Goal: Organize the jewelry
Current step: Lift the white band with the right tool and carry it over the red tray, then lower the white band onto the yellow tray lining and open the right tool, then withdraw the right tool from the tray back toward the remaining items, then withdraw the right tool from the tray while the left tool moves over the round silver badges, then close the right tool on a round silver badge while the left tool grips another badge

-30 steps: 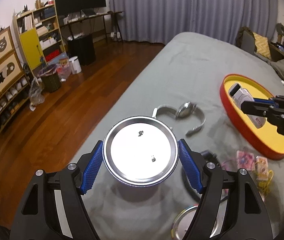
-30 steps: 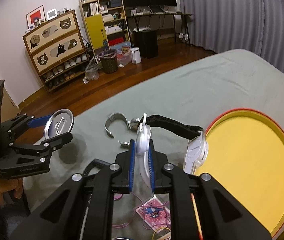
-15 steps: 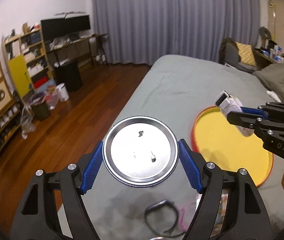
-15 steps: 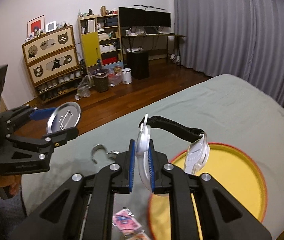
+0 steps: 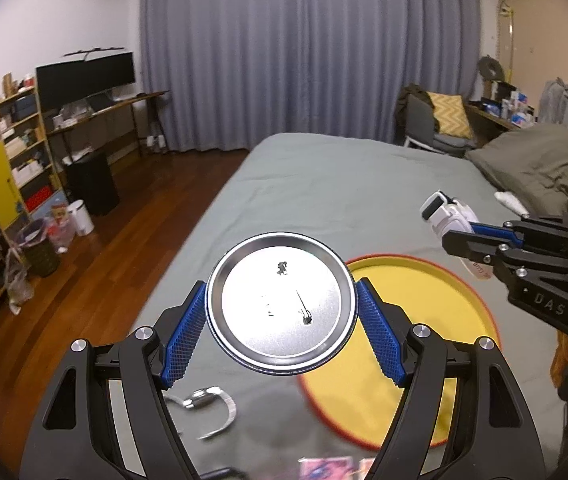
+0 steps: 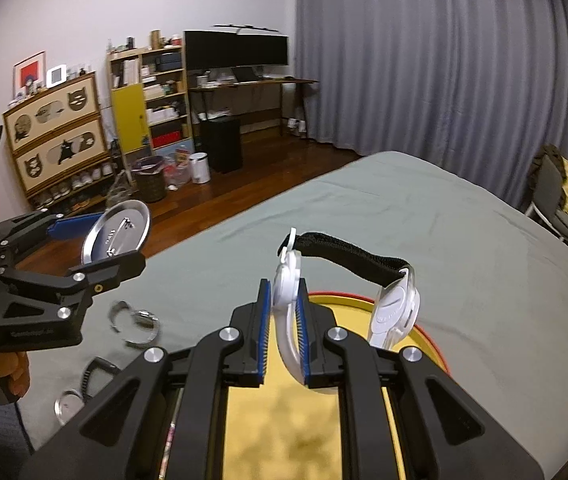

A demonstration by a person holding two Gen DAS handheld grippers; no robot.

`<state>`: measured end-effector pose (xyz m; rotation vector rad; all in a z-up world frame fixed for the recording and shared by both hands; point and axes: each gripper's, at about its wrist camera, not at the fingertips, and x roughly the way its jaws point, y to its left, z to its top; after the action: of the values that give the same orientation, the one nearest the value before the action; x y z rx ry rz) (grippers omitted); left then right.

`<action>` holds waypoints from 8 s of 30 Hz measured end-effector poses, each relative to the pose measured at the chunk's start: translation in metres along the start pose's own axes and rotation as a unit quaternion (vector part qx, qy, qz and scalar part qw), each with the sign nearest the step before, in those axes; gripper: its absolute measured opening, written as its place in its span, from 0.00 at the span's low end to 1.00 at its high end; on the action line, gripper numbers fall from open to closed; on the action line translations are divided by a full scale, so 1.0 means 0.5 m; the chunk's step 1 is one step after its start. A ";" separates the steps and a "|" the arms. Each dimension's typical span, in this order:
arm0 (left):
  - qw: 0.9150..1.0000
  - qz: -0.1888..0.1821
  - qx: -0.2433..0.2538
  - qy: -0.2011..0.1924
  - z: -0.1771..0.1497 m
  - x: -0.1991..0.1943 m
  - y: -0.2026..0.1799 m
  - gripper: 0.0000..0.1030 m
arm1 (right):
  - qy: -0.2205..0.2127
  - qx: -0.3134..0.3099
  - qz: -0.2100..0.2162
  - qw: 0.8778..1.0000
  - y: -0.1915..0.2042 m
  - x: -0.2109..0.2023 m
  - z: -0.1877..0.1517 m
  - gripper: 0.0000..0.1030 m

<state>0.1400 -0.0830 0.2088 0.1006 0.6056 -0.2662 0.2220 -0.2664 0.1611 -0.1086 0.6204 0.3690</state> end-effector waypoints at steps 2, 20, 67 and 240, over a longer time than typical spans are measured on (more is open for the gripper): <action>1.000 -0.009 0.002 -0.003 0.008 0.011 -0.030 0.70 | 0.003 0.007 -0.010 1.000 -0.028 -0.002 -0.010 0.12; 0.994 -0.082 0.045 0.058 -0.050 0.138 -0.267 0.70 | 0.057 0.034 -0.047 0.997 -0.199 0.056 -0.095 0.12; 0.965 -0.132 0.140 0.178 -0.260 0.342 -0.454 0.70 | 0.189 0.039 0.074 0.978 -0.285 0.240 -0.261 0.12; 0.980 0.024 -0.014 0.199 -0.538 -0.009 0.186 0.95 | 0.184 0.014 0.162 0.969 0.298 0.053 -0.424 0.68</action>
<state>0.0147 0.0532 -0.0074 0.1420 1.0036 -0.1907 0.0708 -0.1643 -0.0249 -0.0475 1.0157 0.6654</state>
